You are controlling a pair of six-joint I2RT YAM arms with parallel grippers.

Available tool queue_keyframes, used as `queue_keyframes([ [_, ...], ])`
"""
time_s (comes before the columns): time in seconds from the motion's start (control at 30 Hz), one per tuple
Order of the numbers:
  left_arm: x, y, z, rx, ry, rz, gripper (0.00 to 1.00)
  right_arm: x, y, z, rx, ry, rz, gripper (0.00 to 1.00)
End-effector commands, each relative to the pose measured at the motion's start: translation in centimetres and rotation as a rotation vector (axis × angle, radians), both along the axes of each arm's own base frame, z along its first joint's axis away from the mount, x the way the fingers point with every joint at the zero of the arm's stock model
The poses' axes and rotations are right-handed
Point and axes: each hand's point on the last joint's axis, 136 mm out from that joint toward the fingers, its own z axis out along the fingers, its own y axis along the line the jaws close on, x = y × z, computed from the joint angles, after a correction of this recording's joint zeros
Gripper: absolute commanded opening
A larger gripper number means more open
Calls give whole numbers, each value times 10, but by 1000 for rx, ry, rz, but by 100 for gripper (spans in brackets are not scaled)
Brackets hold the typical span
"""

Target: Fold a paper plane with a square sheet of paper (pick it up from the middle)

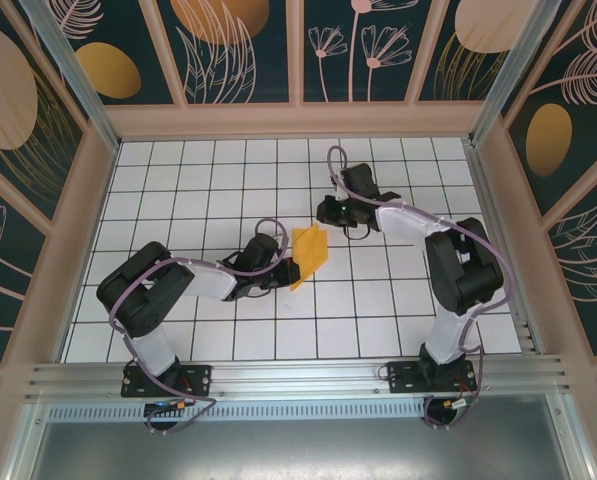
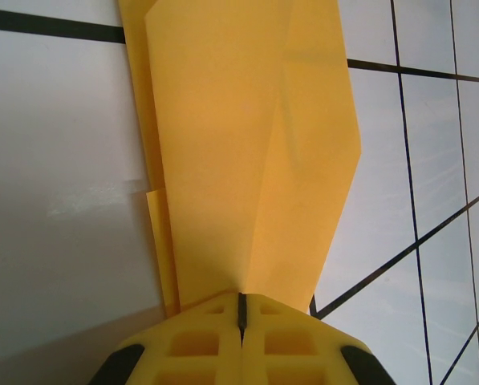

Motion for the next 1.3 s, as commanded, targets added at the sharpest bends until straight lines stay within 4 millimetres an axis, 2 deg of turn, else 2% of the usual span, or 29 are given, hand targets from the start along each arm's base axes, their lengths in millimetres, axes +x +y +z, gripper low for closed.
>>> queue_keyframes([
  [0.0,-26,26,-44,143,127,22,3,-28,10,-20,-9,56,19,11],
  [0.13,-26,27,-41,133,121,33,3,-51,30,-32,27,100,67,11],
  [0.33,-23,25,-36,117,111,43,3,-68,56,-51,40,159,126,10],
  [0.73,-18,20,-27,85,94,55,3,-79,59,-73,48,227,142,10],
  [1.0,-14,17,-21,74,84,59,3,-90,48,-91,30,274,126,9],
  [1.27,-12,6,-1,14,68,35,7,-94,39,-110,-3,312,110,9],
])
